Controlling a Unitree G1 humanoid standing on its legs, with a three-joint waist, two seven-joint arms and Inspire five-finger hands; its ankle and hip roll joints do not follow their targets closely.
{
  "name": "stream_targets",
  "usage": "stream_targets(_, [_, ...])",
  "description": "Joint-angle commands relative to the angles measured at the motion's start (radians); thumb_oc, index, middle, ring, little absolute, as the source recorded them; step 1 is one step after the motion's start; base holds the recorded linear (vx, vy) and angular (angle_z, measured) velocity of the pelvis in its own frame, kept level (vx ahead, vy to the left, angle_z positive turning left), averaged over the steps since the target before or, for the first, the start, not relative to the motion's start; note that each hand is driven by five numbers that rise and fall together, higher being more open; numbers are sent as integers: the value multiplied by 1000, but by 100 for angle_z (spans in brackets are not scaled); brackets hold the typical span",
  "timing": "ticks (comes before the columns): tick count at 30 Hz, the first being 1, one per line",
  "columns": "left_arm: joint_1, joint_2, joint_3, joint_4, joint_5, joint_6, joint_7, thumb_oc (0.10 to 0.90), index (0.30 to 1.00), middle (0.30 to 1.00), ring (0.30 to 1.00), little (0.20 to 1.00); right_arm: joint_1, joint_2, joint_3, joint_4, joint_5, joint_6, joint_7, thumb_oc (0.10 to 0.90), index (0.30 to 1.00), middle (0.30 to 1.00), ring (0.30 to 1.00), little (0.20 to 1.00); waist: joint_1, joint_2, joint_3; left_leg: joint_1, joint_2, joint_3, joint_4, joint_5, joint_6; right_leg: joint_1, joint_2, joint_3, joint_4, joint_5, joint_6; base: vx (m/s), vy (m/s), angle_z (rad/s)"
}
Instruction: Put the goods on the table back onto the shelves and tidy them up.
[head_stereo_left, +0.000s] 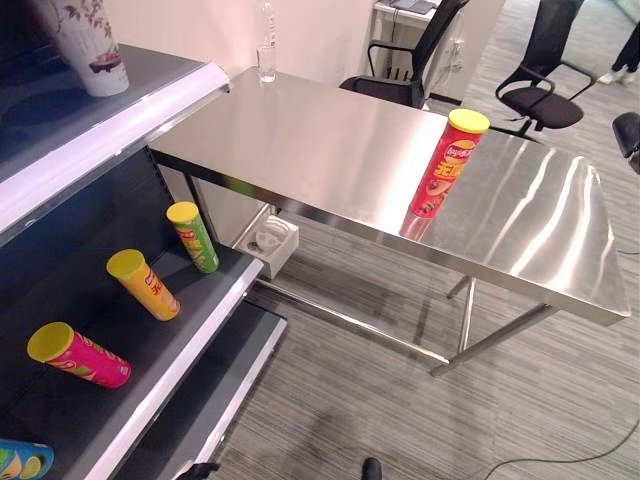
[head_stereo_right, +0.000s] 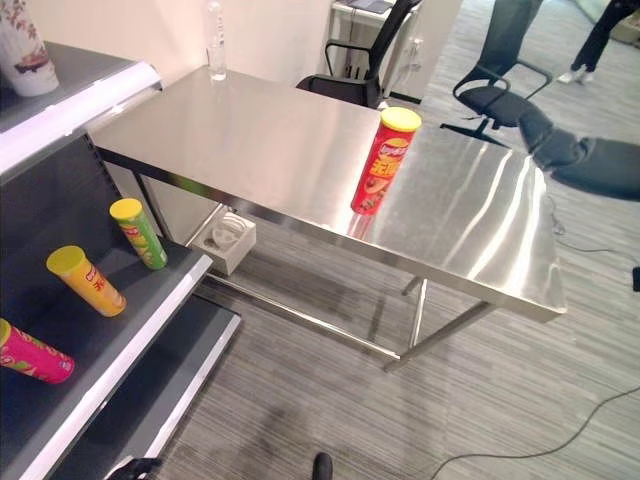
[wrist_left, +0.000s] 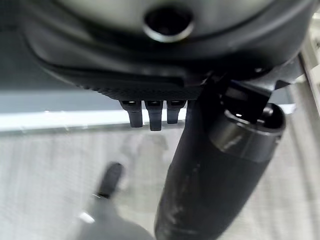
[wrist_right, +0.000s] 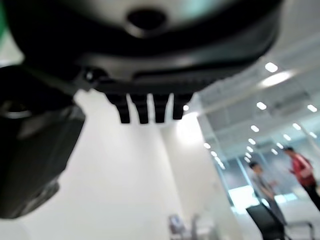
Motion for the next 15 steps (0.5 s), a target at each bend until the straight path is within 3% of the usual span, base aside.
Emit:
stream_targets(1, [-68, 66, 40, 58, -75, -18, 19, 800, 900, 900, 900, 900, -119, -90, -73, -1, 78, -44, -14, 800, 900, 900, 900, 900, -9, -39, -3, 21, 95, -57, -62, 64, -56, 64, 5, 33, 66, -151, 26, 24, -223, 16])
stream_targets(5, [-38, 70, 82, 73, -104, -16, 20, 800, 900, 900, 900, 900, -158, -96, 0, 14, 103, -48, 4, 800, 900, 900, 900, 900, 2, -36, 17, 27, 137, -90, -19, 76, -53, 67, 59, 65, 106, -199, -16, 31, -290, -13])
stream_targets(6, [-36, 72, 93, 67, -121, -18, 28, 800, 900, 900, 900, 900, -190, -99, 36, -4, 118, -50, 19, 800, 900, 900, 900, 900, 43, -41, 48, -7, 111, -221, 60, 62, -24, 70, 81, 98, 121, -215, -37, -83, -333, -37])
stream_targets(8, [-33, 76, 97, 63, -143, -24, 37, 800, 900, 900, 900, 900, -266, -100, 103, 2, 143, -53, 19, 800, 900, 900, 900, 900, 85, -59, 86, -84, 16, -421, 132, 2, 37, 64, 88, 132, 126, -199, -54, -89, -256, -72])
stream_targets(10, [-34, 74, 97, 58, -158, -35, 41, 800, 900, 900, 900, 900, -348, -89, 187, 12, 157, -53, 23, 800, 900, 900, 900, 900, 121, -70, 102, -136, -148, -603, 168, -98, 72, 80, 101, 193, 113, -191, -57, 71, -152, -94])
stream_targets(12, [-49, 71, 82, 53, -166, -43, 42, 800, 900, 900, 900, 900, -398, -79, 237, 10, 163, -57, 33, 800, 900, 900, 900, 900, 130, -61, 101, -140, -235, -662, 142, -113, 90, 83, 115, 222, 100, -182, -54, 93, -28, -83])
stream_targets(15, [-45, 64, 42, 45, -147, -54, 35, 800, 900, 900, 900, 900, -481, -85, 300, 29, 177, -68, 18, 800, 900, 900, 900, 900, 145, -46, 104, -220, -318, -655, 133, -77, 100, 91, 123, 241, 92, -182, -53, 60, 8, -50])
